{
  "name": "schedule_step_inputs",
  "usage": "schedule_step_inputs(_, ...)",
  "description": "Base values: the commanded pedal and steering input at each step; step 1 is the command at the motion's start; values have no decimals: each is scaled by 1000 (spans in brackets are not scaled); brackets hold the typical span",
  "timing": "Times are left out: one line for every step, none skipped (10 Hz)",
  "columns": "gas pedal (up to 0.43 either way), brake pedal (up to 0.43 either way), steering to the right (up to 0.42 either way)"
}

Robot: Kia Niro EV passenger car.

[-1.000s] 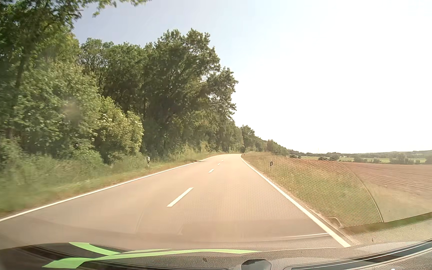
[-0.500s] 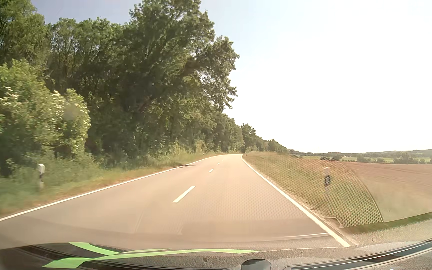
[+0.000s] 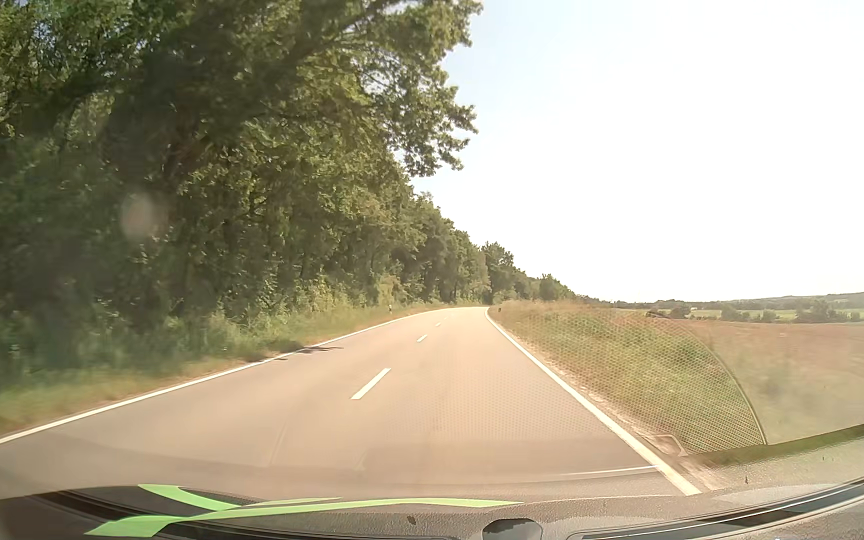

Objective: Follow the waypoints while adhering to traffic rules and regulations

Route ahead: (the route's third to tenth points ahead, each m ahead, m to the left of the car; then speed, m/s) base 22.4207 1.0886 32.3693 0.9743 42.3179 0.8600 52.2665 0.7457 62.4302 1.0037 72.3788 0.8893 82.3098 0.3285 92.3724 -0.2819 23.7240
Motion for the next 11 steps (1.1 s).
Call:
schedule_step_inputs(189,0,-1)
schedule_step_inputs(189,0,-2)
schedule_step_inputs(177,0,-2)
schedule_step_inputs(177,0,-2)
schedule_step_inputs(169,0,-2)
schedule_step_inputs(157,0,-2)
schedule_step_inputs(150,0,-1)
schedule_step_inputs(138,0,-2)
schedule_step_inputs(138,0,-2)
schedule_step_inputs(150,0,-2)
schedule_step_inputs(157,0,-2)
